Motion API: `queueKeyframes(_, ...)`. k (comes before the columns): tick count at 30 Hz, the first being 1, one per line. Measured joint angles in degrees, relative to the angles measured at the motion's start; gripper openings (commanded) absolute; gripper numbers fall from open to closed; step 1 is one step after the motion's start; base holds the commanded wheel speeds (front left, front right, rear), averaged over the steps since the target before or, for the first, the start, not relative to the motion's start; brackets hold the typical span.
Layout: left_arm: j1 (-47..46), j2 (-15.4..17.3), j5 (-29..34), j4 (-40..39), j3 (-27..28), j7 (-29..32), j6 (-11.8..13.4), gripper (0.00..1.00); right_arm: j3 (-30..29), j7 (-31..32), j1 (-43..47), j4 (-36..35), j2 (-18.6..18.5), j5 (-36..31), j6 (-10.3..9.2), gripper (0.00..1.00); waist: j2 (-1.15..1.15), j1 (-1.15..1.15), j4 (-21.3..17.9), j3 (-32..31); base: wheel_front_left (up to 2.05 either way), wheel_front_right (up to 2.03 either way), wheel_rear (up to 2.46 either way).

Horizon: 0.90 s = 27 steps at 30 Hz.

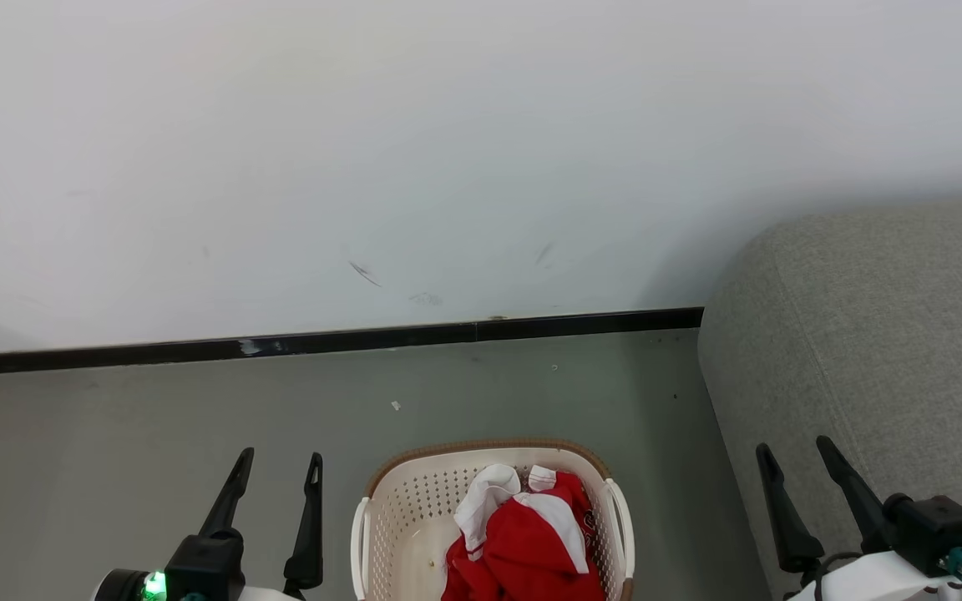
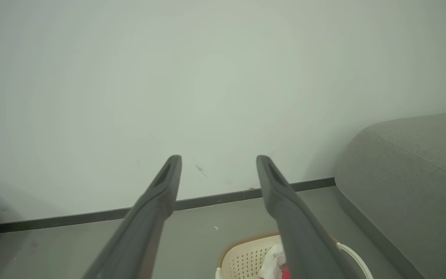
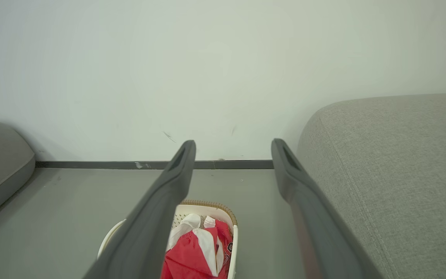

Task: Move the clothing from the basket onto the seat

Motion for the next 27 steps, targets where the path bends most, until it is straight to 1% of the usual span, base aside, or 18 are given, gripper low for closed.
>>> queueKeyframes(27, 0.0, -0.3, -1.7, 2.7, 2.6, 0.0, -0.8, 1.00, -0.6, 0.0, -0.1, -0.2, 0.0, 0.0, 0.00, 1.00, 0.00, -0.01, -0.1, 0.5, 0.00, 0.00, 0.00)
